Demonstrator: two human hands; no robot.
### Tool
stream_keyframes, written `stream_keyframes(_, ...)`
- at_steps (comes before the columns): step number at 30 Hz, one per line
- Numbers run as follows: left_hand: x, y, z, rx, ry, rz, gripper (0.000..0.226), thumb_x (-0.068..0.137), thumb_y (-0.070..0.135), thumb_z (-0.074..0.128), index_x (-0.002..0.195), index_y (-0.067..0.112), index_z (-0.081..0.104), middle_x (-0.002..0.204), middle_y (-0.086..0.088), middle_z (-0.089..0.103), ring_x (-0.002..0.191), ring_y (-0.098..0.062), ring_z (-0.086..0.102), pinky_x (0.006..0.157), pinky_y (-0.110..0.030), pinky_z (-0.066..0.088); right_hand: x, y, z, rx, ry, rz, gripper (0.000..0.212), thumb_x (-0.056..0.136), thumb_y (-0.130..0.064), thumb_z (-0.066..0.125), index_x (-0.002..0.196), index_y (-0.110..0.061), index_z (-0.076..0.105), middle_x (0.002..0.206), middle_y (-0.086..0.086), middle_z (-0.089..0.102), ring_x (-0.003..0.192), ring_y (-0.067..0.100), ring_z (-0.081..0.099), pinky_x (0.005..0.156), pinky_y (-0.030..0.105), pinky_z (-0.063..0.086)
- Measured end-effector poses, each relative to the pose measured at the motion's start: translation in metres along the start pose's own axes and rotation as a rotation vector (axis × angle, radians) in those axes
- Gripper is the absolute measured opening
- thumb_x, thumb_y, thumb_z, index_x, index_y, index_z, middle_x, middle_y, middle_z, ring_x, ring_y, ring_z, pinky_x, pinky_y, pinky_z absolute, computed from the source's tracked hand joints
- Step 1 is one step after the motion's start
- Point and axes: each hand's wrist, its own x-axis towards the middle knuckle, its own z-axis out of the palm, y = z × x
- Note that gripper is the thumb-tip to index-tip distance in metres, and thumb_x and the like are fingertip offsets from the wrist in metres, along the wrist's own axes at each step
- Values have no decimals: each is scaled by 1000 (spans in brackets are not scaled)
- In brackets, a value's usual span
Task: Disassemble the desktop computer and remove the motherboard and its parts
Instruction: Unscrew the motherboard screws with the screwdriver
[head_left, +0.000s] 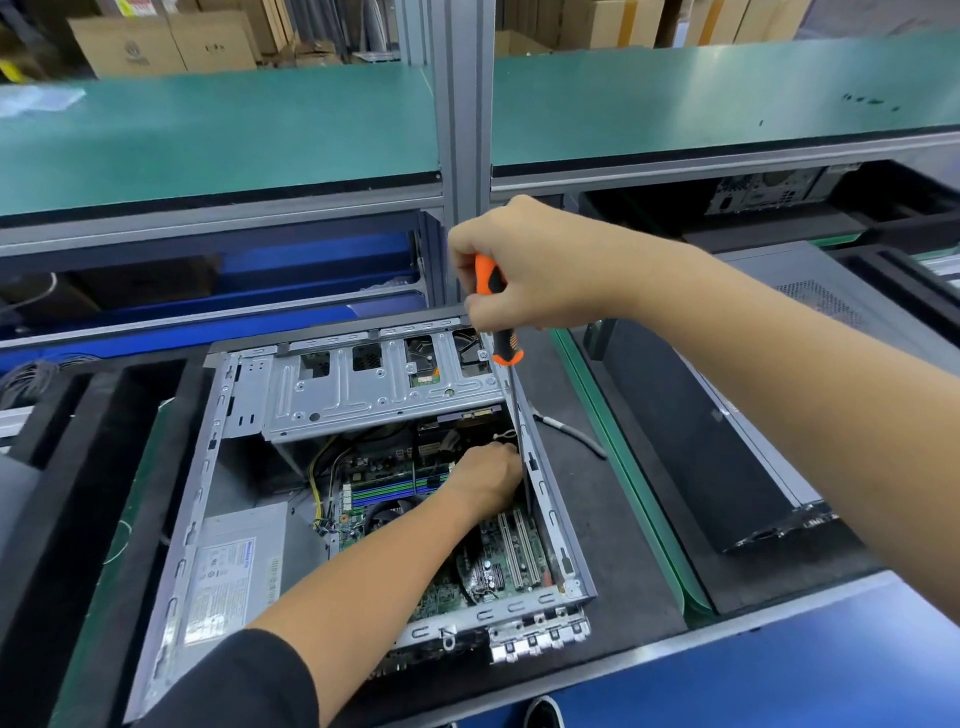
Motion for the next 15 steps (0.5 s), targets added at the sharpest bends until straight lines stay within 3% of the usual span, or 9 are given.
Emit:
stream_keyframes(8,-4,-16,9,-270,12,11,34,88,15,57,122,9,60,118,-12,61,107,-31,58,85,-39,49,2,0,1,-47,103,-27,10,81,-19,62,82,-15,54,62,-12,47,54,6,44,55,26,38)
stream_keyframes(15,-6,-15,6,-370,37,-71,26,84,15,60,106,5,68,106,-16,68,98,-32,62,78,-40,52,8,1,6,-65,119,-10,11,83,-19,61,85,-11,55,64,-8,49,55,9,43,52,26,37)
